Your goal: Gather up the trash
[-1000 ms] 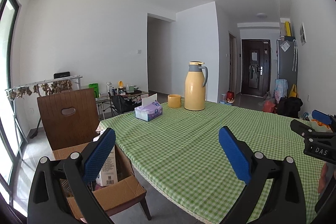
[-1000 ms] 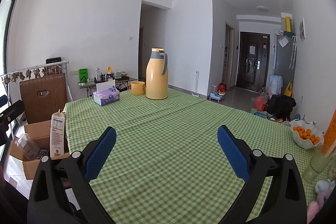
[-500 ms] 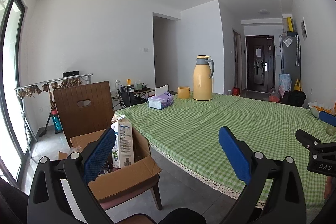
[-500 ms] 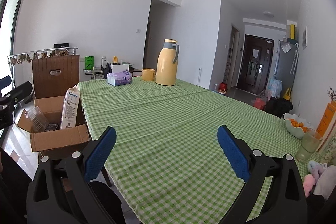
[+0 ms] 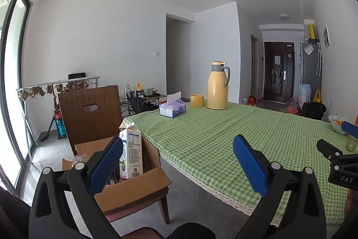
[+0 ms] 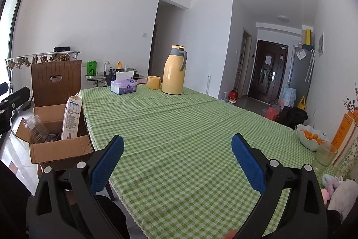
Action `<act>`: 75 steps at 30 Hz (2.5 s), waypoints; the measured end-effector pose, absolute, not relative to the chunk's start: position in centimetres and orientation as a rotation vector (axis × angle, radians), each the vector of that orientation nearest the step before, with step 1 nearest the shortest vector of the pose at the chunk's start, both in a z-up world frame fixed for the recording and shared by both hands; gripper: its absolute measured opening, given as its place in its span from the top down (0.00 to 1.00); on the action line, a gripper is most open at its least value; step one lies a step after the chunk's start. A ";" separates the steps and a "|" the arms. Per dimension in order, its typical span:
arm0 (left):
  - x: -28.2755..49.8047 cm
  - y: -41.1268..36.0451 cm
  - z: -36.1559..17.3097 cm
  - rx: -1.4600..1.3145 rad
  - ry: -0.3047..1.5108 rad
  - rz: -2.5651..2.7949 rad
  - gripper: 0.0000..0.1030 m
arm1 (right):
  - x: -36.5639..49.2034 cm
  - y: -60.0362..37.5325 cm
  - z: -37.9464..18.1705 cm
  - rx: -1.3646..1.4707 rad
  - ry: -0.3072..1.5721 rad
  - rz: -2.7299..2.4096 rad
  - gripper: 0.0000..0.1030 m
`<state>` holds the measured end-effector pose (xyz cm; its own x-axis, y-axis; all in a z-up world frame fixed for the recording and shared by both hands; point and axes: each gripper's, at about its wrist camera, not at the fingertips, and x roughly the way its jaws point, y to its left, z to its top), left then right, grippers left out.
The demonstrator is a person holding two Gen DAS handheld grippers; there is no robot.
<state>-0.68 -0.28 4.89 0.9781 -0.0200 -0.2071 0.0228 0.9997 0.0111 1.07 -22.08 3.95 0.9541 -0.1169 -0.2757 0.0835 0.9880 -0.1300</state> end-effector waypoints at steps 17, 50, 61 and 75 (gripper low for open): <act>-0.9 -0.4 5.1 0.020 0.204 -0.026 0.07 | 0.7 -21.6 4.0 -0.138 0.283 -0.100 0.10; -0.8 -0.1 4.8 0.020 0.212 -0.031 0.07 | 0.8 -21.8 3.7 -0.133 0.303 -0.094 0.10; -1.0 -0.4 4.7 0.040 0.207 -0.029 0.07 | 0.9 -22.0 3.6 -0.122 0.310 -0.093 0.10; -0.3 -0.2 4.2 0.018 0.253 -0.048 0.07 | 1.2 -22.0 3.5 -0.118 0.321 -0.090 0.10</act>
